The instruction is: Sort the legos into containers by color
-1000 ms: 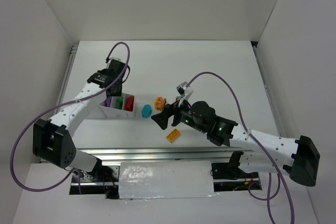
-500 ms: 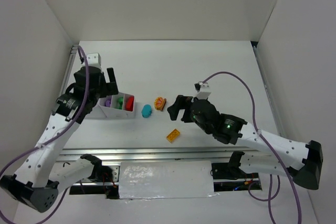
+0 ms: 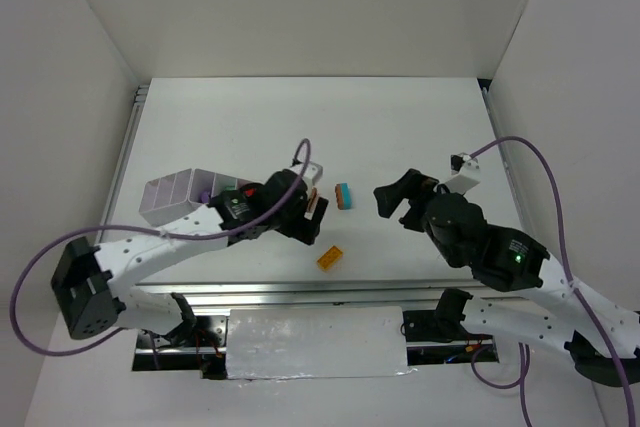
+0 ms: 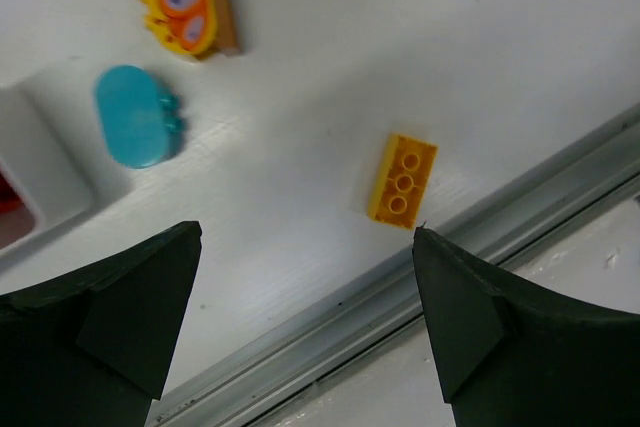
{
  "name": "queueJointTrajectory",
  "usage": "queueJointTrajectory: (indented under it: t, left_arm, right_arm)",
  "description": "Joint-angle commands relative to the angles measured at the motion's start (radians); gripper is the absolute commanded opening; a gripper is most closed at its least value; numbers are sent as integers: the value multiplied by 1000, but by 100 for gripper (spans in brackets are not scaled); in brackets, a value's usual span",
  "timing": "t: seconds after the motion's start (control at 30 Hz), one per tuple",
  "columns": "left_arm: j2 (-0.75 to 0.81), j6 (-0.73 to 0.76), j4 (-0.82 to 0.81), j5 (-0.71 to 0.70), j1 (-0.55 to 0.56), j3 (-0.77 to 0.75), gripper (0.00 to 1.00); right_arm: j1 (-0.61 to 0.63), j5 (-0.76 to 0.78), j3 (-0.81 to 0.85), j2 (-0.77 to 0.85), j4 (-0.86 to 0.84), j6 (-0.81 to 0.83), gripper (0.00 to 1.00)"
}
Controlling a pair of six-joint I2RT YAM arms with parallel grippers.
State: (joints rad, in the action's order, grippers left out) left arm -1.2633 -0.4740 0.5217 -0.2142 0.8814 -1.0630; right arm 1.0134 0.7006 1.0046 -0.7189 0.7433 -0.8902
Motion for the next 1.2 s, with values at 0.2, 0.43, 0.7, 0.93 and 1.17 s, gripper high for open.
queueJointTrajectory:
  t: [0.2,0.43,0.7,0.93,1.17]
  left_arm:
    - [-304,38,-131,39,155,-81,99]
    - [-418,32,-176,48,176,-52,98]
    - [-524,29,-230,61,192,-63,86]
    - [-567,17,-218,50,192,-65,59]
    - [-431,20,-143,-62,192,-78,0]
  right_arm:
    - [-9,-16,-18,9,90,30,100]
    - [-10,-36,-47,48,41,68,100]
    - [-12,-62,-75,32,10,88,100]
    - [-12,-52,-84,50,10,94,100]
    - [-12,-36,-80,73,13,99,100]
